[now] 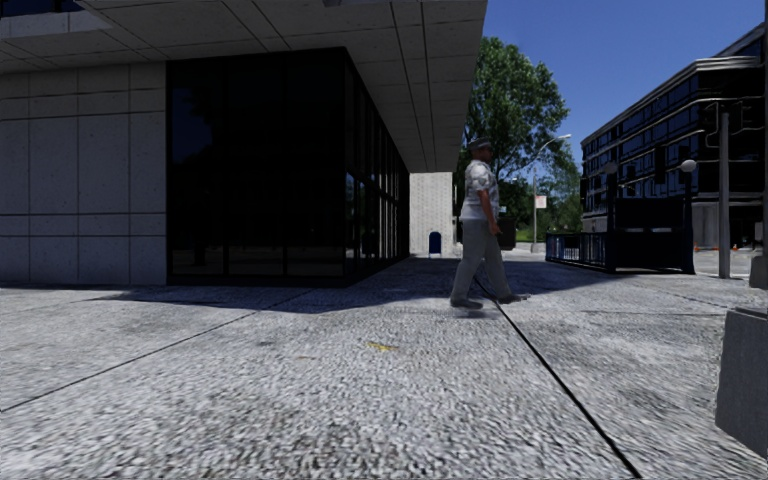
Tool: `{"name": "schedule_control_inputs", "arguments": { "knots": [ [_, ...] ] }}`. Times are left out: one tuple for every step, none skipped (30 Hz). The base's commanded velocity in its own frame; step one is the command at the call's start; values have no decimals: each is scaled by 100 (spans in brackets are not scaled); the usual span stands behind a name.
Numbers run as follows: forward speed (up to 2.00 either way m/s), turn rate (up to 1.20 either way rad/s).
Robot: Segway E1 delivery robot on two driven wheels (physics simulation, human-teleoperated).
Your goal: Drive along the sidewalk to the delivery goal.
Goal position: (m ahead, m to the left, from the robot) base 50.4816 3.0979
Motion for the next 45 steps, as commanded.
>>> {"name": "schedule_control_inputs", "arguments": {
  "knots": [
    [197, 0],
    [197, 0],
    [197, 0],
    [197, 0],
    [197, 0],
    [197, 0],
    [197, 0],
    [197, 0],
    [197, 0],
    [197, 0],
    [197, 0],
    [197, 0],
    [197, 0],
    [197, 0],
    [197, 0],
    [197, 0],
    [197, 0],
    [197, 0],
    [197, 0],
    [197, 0],
    [197, 0],
    [197, 0],
    [197, 0],
    [197, 0],
    [197, 0],
    [197, 0],
    [197, 0],
    [197, 0],
    [197, 0],
    [197, 0],
    [197, 0],
    [197, 0],
    [197, 0],
    [197, 0],
    [196, 0],
    [196, -18],
    [194, -36],
    [193, -61],
    [192, -80],
    [192, -80],
    [192, -90],
    [191, -93],
    [191, -94],
    [191, -94],
    [191, -94]
  ]
}}
